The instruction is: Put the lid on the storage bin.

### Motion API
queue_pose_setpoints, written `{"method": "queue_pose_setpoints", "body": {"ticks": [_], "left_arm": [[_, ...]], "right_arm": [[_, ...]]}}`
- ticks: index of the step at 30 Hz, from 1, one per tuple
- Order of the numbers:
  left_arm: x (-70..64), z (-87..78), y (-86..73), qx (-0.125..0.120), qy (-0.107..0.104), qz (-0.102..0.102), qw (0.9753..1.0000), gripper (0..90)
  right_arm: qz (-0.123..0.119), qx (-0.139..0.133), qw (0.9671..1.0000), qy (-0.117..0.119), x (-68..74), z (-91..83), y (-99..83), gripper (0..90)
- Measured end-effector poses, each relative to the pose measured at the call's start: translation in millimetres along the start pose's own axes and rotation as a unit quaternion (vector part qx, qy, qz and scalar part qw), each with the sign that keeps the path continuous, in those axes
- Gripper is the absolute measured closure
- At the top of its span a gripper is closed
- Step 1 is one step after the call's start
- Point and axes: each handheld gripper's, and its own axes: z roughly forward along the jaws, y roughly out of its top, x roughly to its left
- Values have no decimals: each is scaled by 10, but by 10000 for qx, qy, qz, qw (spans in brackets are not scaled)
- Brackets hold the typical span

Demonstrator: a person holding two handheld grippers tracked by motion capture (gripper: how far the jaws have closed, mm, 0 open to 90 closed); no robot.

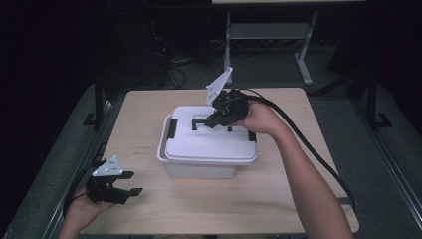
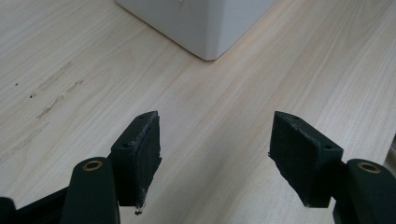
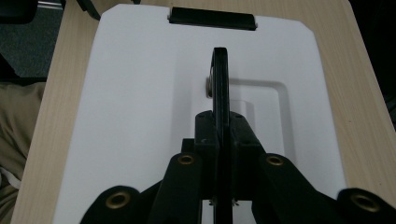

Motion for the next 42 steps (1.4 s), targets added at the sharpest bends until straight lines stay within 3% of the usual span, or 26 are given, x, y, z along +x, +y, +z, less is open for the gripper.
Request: {"method": "queue_pose_setpoints", "body": {"ticks": [14,26,42], "left_arm": [[3,-10,-5,-16,6,-19,10000,327],[1,4,-14,2,-31,-11,10000,327],[10,17,-24,43,-36,-26,10000,328]], "right_arm": [[3,-45,10000,44,-83,113,116,838],[76,-31,9999,114,-161,330,96,838],[163,-29,9997,193,-206,468,71,838]]}}
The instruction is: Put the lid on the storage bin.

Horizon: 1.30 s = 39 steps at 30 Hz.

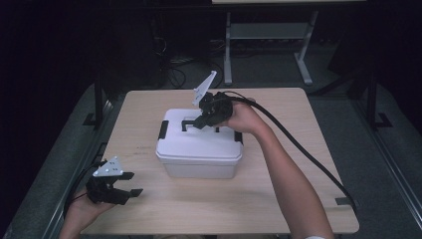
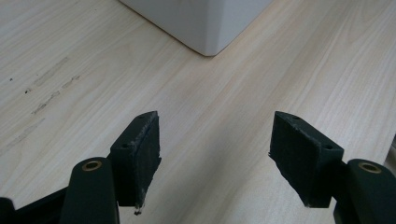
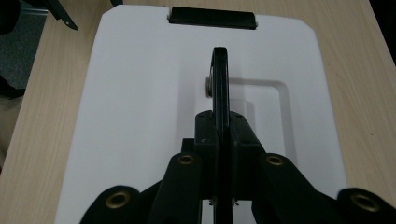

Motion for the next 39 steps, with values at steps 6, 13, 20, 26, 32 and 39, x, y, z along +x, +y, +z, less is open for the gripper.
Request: {"method": "queue_pose_setpoints", "body": {"ticks": [6,13,20,26,32,39], "left_arm": [[2,-1,-3,8,-3,-10,10000,328],[3,-11,-5,1,13,-9,10000,328],[10,-19,-9,-8,15,-16,10000,328],[2,-19,-3,-21,11,-19,10000,328],[6,-17,-12,-9,16,-33,10000,328],[-2,-6,-17,21,9,-20,10000,328]], "right_arm": [[-10,-7,10000,3,-5,9,-6,838],[20,1,10000,54,-4,73,-13,837],[62,-21,9999,99,-22,93,-19,836],[82,-73,9999,104,-20,101,-28,835],[102,-76,9999,103,-19,99,-30,831],[176,-69,9997,148,13,94,-26,746]]}}
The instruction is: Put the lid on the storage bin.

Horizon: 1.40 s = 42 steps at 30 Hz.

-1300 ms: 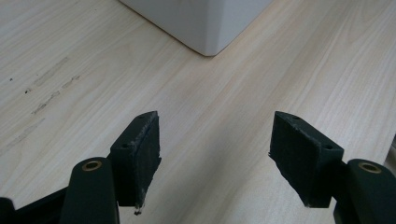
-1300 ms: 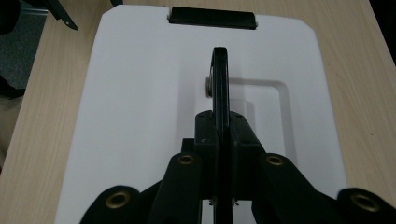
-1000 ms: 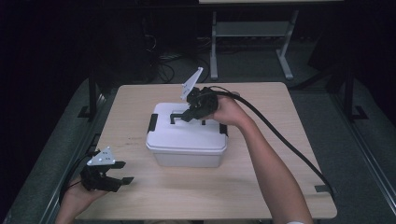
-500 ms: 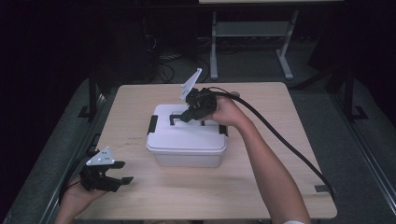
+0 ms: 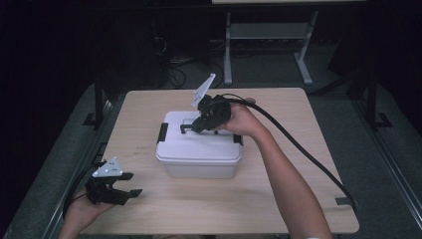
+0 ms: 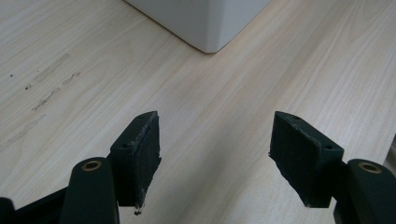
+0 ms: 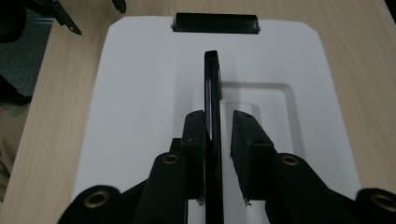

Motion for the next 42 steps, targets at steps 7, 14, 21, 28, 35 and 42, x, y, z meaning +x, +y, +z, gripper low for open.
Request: {"method": "queue_pose_setpoints", "body": {"ticks": [7,14,21,28,35,42], "left_arm": [[0,-14,2,-18,23,6,10000,325],[-10,-4,7,-12,17,7,10000,323],[-11,-6,7,-13,23,7,10000,322],[-14,1,9,-4,16,14,10000,322],[-16,13,10,8,16,11,10000,321],[-16,13,11,23,23,9,10000,320]], "right_arm": [[-7,-62,10000,18,39,-32,5,728],[-9,-22,10000,32,89,-41,3,693],[8,-11,10000,48,126,-100,16,634],[17,-19,10000,-27,156,-175,13,619],[150,-41,9999,-60,152,-270,-96,603],[150,-15,9998,-95,172,-356,-109,593]]}}
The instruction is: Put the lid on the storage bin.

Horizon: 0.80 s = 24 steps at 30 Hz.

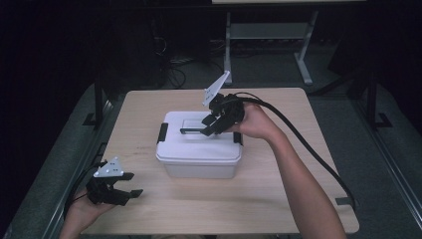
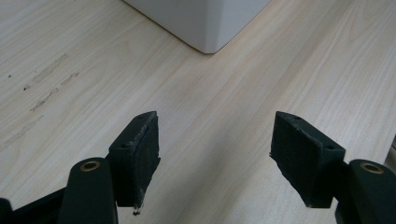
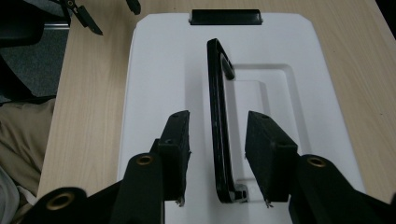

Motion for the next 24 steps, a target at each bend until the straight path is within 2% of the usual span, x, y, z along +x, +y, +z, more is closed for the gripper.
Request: {"method": "queue_pose_setpoints", "body": {"ticks": [5,8,11,17,21,24], "left_arm": [[-1,0,1,-24,-4,-5,10000,320],[-3,-4,2,-29,-6,-3,10000,320],[-3,-2,5,-25,-12,-5,10000,320],[-2,-3,3,-21,-10,-11,10000,318],[-1,4,5,-12,-1,-10,10000,317],[-2,10,9,-6,-20,-9,10000,317]], "right_arm": [[26,-19,10000,-23,17,-52,-20,589],[54,-131,9999,-43,19,-84,-64,590],[131,-61,9999,-39,18,-109,-111,588],[136,-9,9999,-66,35,-164,-130,585],[200,-98,9997,-125,34,-207,-198,584],[245,-41,9996,-137,44,-238,-231,584]]}}
